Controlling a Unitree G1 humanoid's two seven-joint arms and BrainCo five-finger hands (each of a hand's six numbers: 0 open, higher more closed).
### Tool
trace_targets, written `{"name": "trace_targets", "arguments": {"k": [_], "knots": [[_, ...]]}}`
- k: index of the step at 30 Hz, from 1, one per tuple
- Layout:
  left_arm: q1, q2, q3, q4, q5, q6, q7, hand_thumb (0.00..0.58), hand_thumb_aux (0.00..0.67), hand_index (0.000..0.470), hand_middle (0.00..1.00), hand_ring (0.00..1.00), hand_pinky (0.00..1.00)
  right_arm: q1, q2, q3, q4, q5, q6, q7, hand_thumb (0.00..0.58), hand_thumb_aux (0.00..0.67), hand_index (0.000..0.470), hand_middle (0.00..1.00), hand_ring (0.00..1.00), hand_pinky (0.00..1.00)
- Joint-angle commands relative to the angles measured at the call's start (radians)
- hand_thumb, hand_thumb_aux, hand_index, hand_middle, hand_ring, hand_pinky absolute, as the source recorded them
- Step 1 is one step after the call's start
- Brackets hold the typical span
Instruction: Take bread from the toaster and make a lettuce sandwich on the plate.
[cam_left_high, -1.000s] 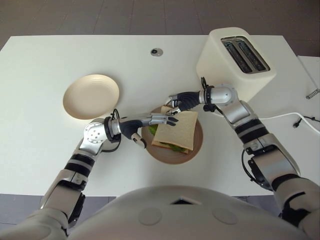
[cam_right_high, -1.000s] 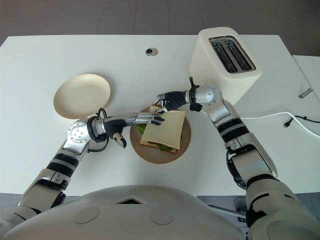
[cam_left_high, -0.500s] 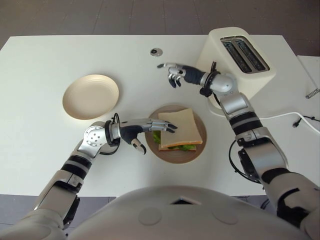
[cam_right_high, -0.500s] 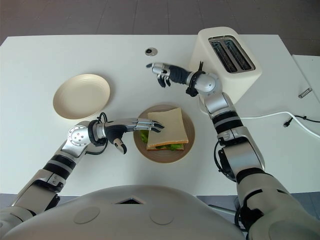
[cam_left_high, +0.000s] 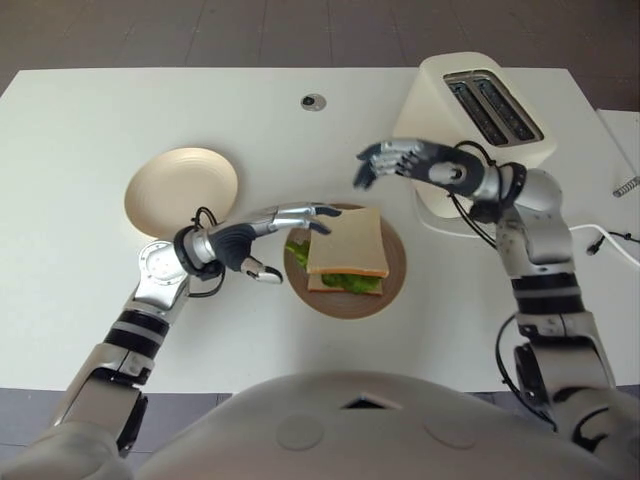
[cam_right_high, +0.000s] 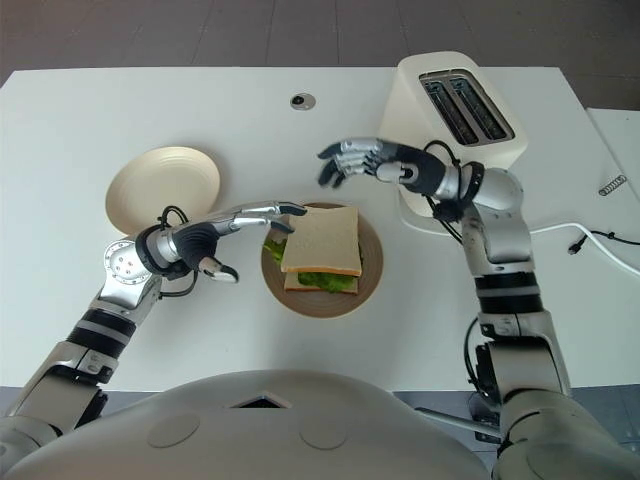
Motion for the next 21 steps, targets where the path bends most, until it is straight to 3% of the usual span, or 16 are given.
{"name": "trace_targets", "arguments": {"k": [1,2,3,4,5,6,7,9,12,18,21], "knots": [[0.048,0.049,-0.01,-0.09,-0.146,0.047,-0.109,0.506,0.431,0.302,0.0,0.0,0.0,0.118,-0.09,-0.028,-0.019,0.031,-0.048,0.162,0.58,0.67,0.47,0.63,0.63,0.63],[0.06,0.06,-0.017,-0.111,-0.183,0.061,-0.147,0.577,0.623,0.437,0.15,0.15,0.15,0.142,-0.109,-0.034,-0.014,0.029,-0.059,0.189,0.58,0.67,0.47,0.73,0.73,0.73],[0.074,0.074,-0.025,-0.128,-0.214,0.079,-0.191,0.58,0.67,0.47,0.33,0.33,0.33,0.166,-0.13,-0.042,-0.009,0.029,-0.069,0.22,0.58,0.67,0.47,0.92,0.92,0.92],[0.089,0.09,-0.032,-0.137,-0.235,0.095,-0.235,0.58,0.67,0.47,0.49,0.49,0.49,0.187,-0.15,-0.048,-0.002,0.026,-0.081,0.246,0.58,0.67,0.47,1.0,1.0,1.0],[0.105,0.107,-0.04,-0.132,-0.236,0.106,-0.28,0.58,0.67,0.47,0.77,0.77,0.77,0.205,-0.173,-0.042,0.016,0.001,-0.106,0.265,0.58,0.67,0.47,1.0,1.0,1.0],[0.118,0.118,-0.046,-0.113,-0.221,0.112,-0.314,0.58,0.67,0.47,0.92,0.92,0.92,0.217,-0.193,-0.022,0.051,-0.057,-0.153,0.262,0.58,0.67,0.47,1.0,1.0,1.0],[0.127,0.122,-0.049,-0.081,-0.194,0.116,-0.34,0.58,0.67,0.47,0.98,0.98,0.98,0.218,-0.211,0.016,0.118,-0.16,-0.222,0.23,0.58,0.67,0.47,1.0,1.0,1.0],[0.134,0.117,-0.047,-0.006,-0.147,0.13,-0.367,0.58,0.67,0.47,1.0,1.0,1.0,0.214,-0.232,0.085,0.247,-0.342,-0.336,0.16,0.58,0.67,0.47,1.0,1.0,1.0],[0.147,0.112,-0.041,0.059,-0.119,0.158,-0.404,0.58,0.67,0.47,1.0,1.0,1.0,0.228,-0.235,0.146,0.312,-0.414,-0.396,0.164,0.58,0.67,0.47,1.0,1.0,1.0],[0.135,0.087,-0.044,0.143,0.005,0.164,-0.403,0.58,0.67,0.47,1.0,1.0,1.0,0.237,-0.258,0.203,0.339,-0.415,-0.433,0.17,0.58,0.67,0.47,1.0,1.0,1.0],[0.076,0.036,-0.044,0.258,0.175,0.145,-0.29,0.58,0.67,0.47,1.0,1.0,1.0,0.243,-0.229,0.239,0.314,-0.402,-0.433,0.166,0.58,0.67,0.47,1.0,1.0,1.0]]}}
